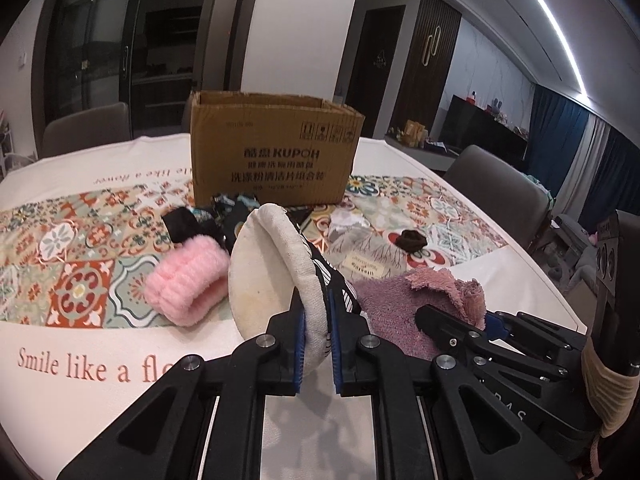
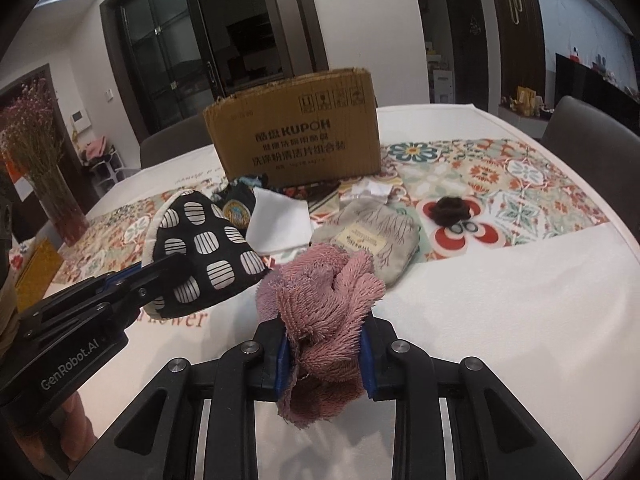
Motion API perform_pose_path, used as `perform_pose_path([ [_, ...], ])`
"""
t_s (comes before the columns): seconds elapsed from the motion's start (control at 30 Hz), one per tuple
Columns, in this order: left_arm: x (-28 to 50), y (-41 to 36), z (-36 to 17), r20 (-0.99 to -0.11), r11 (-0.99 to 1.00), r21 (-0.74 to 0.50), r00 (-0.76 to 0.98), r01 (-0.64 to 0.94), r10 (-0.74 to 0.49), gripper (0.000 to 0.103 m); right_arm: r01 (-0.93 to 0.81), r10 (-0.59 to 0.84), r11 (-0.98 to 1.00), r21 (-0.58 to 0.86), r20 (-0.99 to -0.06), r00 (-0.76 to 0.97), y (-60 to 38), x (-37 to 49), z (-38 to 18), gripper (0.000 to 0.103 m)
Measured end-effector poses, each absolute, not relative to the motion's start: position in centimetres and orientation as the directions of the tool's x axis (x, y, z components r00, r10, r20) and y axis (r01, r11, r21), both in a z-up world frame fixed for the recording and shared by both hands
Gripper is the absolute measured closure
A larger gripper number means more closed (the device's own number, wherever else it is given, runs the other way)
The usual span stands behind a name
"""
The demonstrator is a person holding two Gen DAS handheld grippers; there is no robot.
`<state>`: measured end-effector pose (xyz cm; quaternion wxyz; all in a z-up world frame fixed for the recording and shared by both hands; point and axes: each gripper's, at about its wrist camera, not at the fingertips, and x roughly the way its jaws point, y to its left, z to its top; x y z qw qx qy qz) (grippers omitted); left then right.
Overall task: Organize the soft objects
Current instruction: 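Lift the slipper and towel and carry both over the cardboard box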
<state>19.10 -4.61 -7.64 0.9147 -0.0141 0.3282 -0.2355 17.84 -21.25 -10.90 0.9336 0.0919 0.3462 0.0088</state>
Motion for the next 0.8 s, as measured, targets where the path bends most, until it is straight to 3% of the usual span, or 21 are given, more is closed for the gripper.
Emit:
perform_pose_path([
  [0.8, 22.4, -4.4, 2.7, -0.410, 0.917, -0.089, 0.824, 0.390, -0.391, 0.091, 0.049, 0.017, 0.987, 0.151, -0.409, 0.912, -22.9, 21.9, 0.3, 0.074],
])
